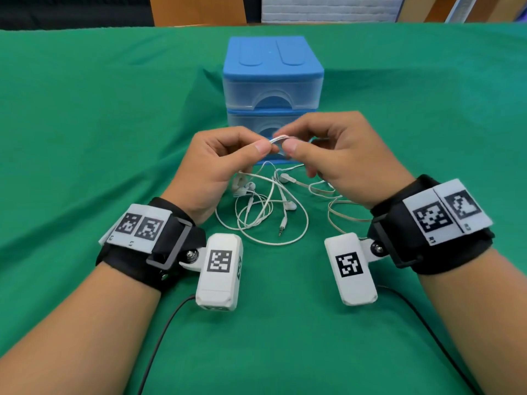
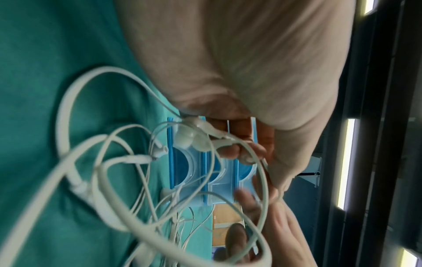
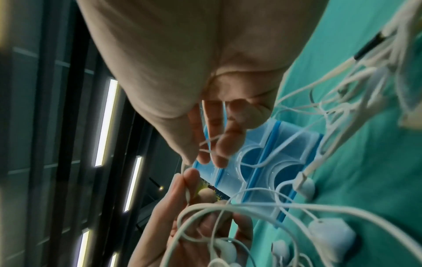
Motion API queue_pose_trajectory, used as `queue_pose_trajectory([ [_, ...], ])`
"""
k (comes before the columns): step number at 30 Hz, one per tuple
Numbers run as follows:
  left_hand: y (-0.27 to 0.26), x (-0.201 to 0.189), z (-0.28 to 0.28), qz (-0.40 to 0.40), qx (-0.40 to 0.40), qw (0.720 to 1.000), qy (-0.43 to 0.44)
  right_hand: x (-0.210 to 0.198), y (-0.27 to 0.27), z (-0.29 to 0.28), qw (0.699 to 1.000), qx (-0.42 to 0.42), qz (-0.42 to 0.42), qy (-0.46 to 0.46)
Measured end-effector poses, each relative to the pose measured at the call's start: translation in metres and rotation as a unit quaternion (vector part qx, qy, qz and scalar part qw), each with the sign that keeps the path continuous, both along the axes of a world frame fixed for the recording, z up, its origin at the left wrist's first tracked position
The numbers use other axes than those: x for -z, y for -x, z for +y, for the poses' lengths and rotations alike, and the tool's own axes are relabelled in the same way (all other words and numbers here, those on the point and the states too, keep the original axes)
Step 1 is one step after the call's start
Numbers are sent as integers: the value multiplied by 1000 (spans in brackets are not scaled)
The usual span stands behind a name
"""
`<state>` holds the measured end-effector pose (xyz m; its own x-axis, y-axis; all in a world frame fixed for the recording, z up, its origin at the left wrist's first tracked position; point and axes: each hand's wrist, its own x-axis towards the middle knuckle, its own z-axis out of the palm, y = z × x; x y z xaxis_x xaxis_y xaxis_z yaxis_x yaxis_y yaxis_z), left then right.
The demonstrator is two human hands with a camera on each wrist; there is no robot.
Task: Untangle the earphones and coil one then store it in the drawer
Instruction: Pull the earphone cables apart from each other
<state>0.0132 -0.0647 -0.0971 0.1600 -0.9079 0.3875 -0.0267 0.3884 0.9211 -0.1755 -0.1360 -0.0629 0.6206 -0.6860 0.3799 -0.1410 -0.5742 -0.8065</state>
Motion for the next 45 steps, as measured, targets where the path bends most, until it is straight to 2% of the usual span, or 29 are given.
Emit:
queue_pose_trajectory([
  [3,-1,1,0,10,3,1000,-2,1,1,-3,999,14,-30,17],
  [10,-1,2,-1,3,24,1000,-11,-5,3,-6,976,114,-182,45],
  [22,0,-1,-1,15,34,999,-39,-7,4,-10,949,187,-246,57],
  [30,-5,1,0,40,1,998,-55,-14,15,-21,921,231,-312,40],
  [35,-5,-3,2,102,-23,994,-43,-13,19,-25,924,238,-297,41],
  [39,-6,-5,0,140,-50,988,-32,-10,20,-27,933,246,-264,-4],
  [45,-8,-6,0,141,-39,988,-44,-2,21,-26,962,231,-111,-93],
])
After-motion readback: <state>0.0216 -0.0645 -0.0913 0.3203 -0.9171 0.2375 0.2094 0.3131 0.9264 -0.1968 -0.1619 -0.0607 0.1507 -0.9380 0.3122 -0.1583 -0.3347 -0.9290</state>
